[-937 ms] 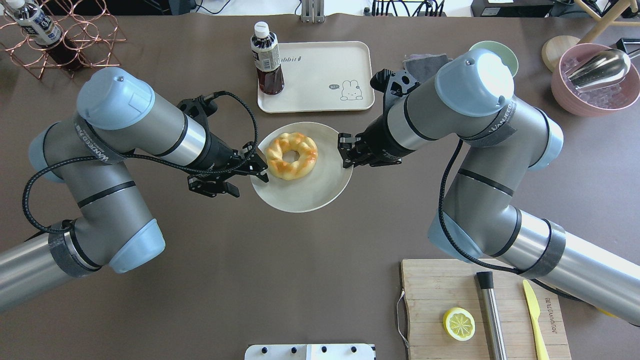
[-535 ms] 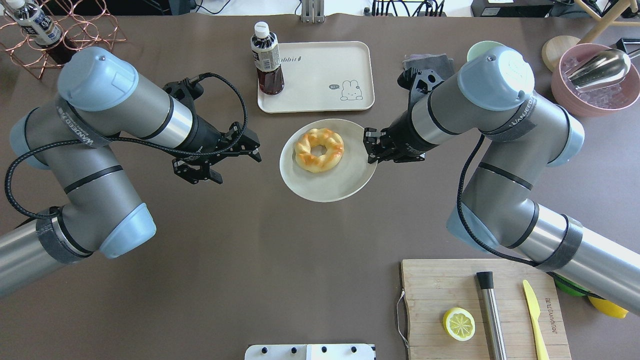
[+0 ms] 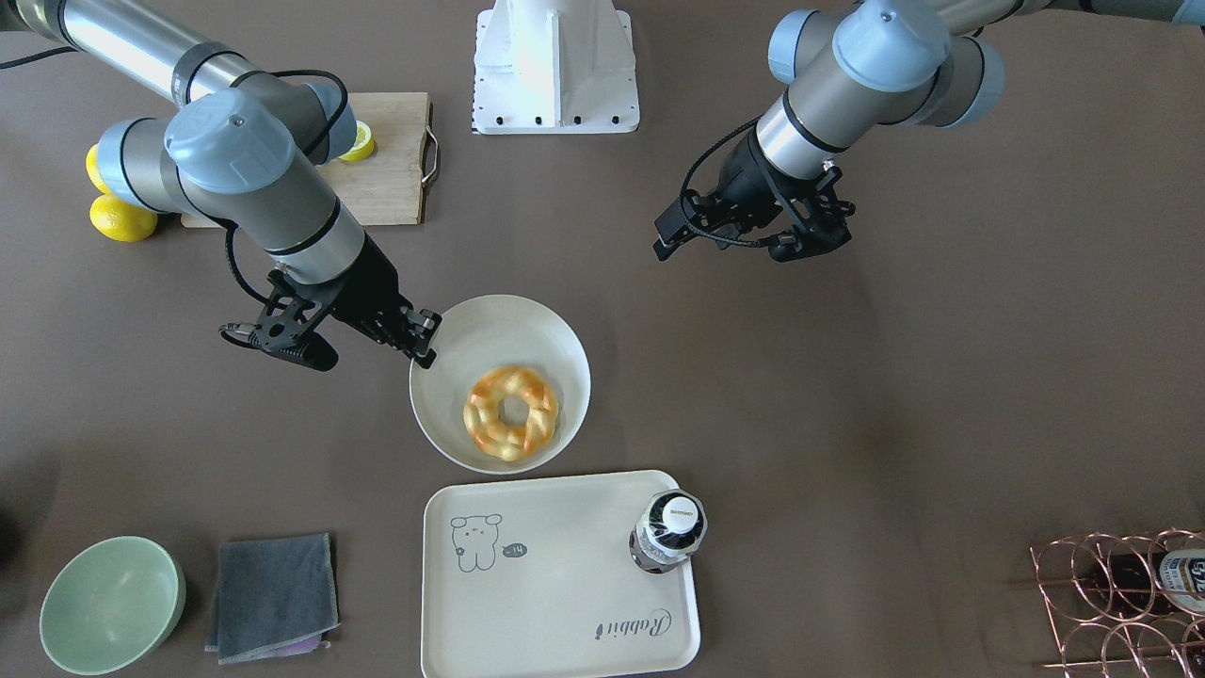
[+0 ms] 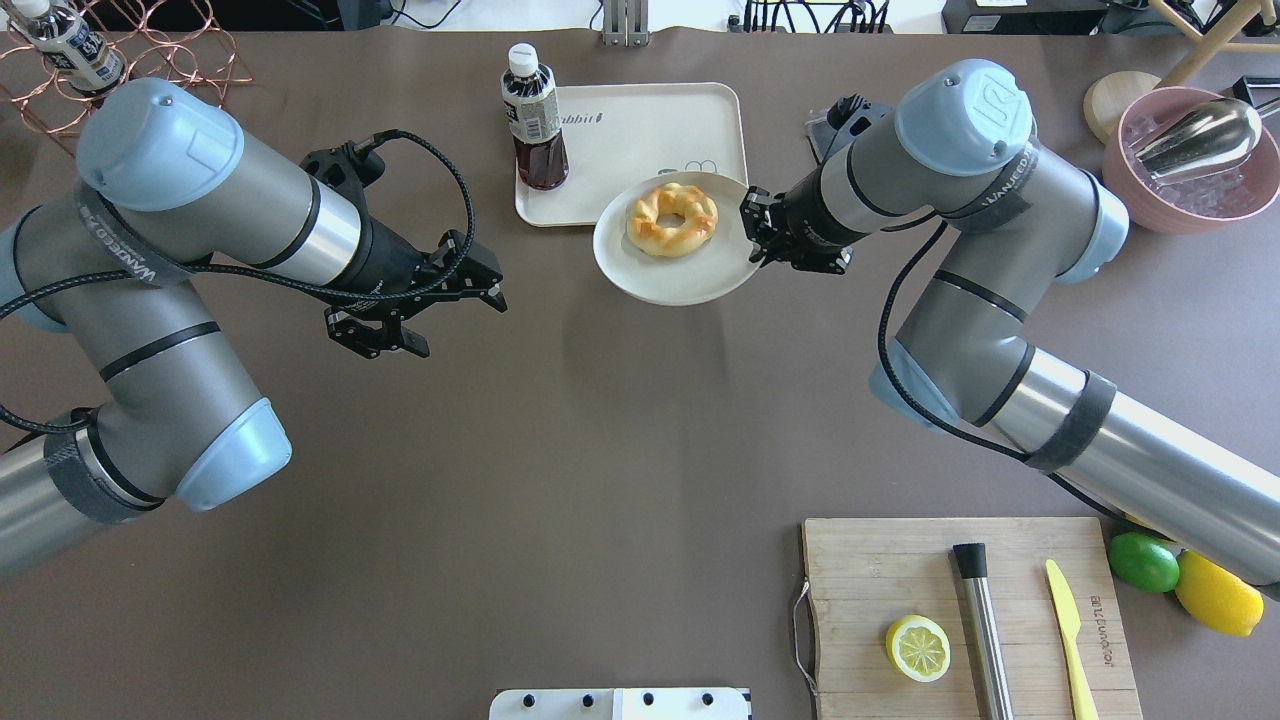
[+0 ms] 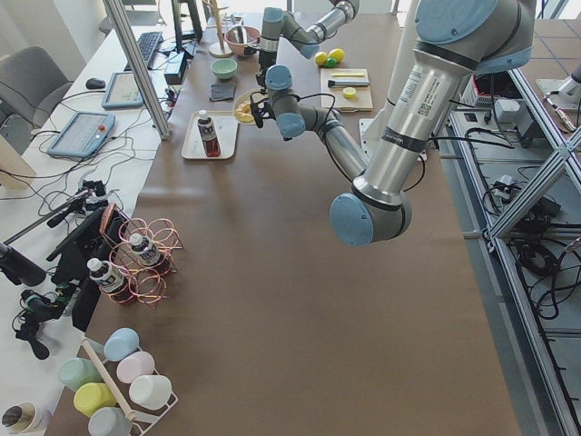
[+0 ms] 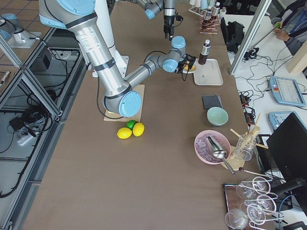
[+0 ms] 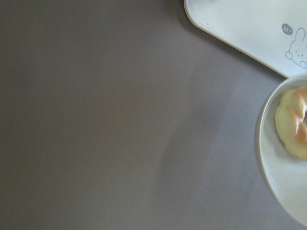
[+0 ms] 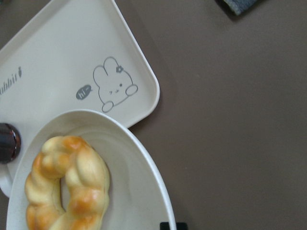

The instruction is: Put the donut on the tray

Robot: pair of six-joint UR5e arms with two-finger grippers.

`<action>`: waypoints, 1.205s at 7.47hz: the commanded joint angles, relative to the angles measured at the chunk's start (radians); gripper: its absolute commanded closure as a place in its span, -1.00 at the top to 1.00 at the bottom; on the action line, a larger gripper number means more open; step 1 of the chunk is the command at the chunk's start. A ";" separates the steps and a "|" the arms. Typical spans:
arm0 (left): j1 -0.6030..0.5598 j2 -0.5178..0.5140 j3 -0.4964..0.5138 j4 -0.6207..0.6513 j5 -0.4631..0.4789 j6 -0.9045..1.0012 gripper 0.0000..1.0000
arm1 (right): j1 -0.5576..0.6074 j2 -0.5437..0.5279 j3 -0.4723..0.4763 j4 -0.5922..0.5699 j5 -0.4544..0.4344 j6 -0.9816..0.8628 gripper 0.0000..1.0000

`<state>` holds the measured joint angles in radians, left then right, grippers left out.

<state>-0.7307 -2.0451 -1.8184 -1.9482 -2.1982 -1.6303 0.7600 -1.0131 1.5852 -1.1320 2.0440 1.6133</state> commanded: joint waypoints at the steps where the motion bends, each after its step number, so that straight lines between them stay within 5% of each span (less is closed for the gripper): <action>1: -0.001 0.046 -0.048 0.000 0.000 0.000 0.93 | 0.009 0.155 -0.320 0.245 -0.134 0.308 -1.00; 5: 0.002 0.063 -0.050 0.000 0.001 0.000 0.93 | -0.046 0.341 -0.617 0.245 -0.410 0.523 -1.00; 8: 0.005 0.063 -0.045 0.000 0.003 0.000 0.93 | -0.053 0.352 -0.634 0.247 -0.416 0.566 -1.00; 9: 0.005 0.063 -0.044 0.000 0.003 0.000 0.93 | -0.053 0.355 -0.631 0.247 -0.416 0.559 0.98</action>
<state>-0.7267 -1.9823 -1.8644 -1.9482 -2.1959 -1.6306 0.7091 -0.6640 0.9551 -0.8853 1.6311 2.1740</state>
